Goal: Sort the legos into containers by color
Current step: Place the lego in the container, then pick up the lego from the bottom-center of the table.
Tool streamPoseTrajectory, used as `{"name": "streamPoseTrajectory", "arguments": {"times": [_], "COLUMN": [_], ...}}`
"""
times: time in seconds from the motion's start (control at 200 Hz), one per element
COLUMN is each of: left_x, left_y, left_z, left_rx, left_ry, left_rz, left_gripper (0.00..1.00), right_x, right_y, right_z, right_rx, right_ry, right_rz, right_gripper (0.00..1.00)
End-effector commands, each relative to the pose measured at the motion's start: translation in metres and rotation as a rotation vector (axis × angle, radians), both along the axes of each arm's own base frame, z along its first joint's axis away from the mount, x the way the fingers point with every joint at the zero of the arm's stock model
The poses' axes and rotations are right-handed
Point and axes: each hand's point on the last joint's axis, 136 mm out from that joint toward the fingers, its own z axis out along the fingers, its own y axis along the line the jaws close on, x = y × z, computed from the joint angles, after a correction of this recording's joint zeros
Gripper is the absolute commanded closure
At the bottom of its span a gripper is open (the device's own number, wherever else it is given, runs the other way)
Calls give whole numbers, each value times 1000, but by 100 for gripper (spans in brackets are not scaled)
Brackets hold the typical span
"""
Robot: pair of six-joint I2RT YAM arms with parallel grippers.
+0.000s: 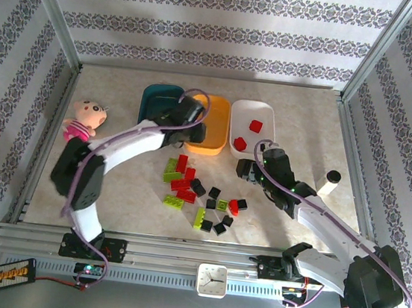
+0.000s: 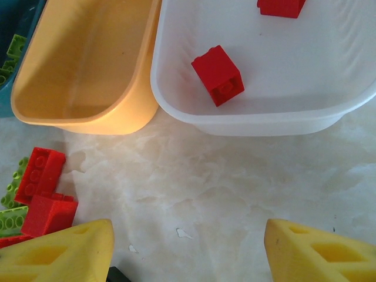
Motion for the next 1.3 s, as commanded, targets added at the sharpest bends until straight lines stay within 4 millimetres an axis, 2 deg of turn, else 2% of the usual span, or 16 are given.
{"name": "streamPoseTrajectory", "arguments": {"times": [0.0, 0.115, 0.225, 0.335, 0.48, 0.57, 0.635, 0.77, 0.899, 1.009, 1.139, 1.294], "left_x": [30, 50, 63, 70, 65, 47, 25, -29, -84, -120, -151, -172], "left_y": [-6, -10, -13, -22, -28, -29, -27, -15, 3, 25, 52, 77], "left_z": [-16, -43, -51, -36, -1, 28, 41, 48, 27, 7, -6, -8], "left_rx": [45, 75, 73, 32, -41, -118, -172, -270, -326, -323, -322, -308], "left_ry": [18, 65, 76, 49, 7, -47, -76, -102, -78, -54, -54, -76], "left_rz": [-22, -10, 0, -5, -27, -48, -63, -85, -82, -51, -9, 27], "left_gripper": [78, 74, 56, 39, 28, 22, 18, 13, 4, 2, 0, 0], "right_x": [-5, -11, -17, -21, -26, -32, -38, -54, -70, -88, -112, -131], "right_y": [-4, -5, -6, -5, -4, -5, -5, -8, -2, 8, 13, 19], "right_z": [-10, -15, -19, -20, -22, -25, -31, -48, -58, -63, -70, -76], "right_rx": [2, 4, 1, 5, 13, 5, 6, -13, -17, -42, -34, -20], "right_ry": [27, 37, 50, 61, 82, 103, 133, 198, 245, 296, 345, 385], "right_rz": [-4, 5, 12, 20, 32, 31, 29, 19, 53, 106, 117, 136], "right_gripper": [32, 32, 31, 30, 30, 30, 31, 36, 37, 40, 40, 42]}}
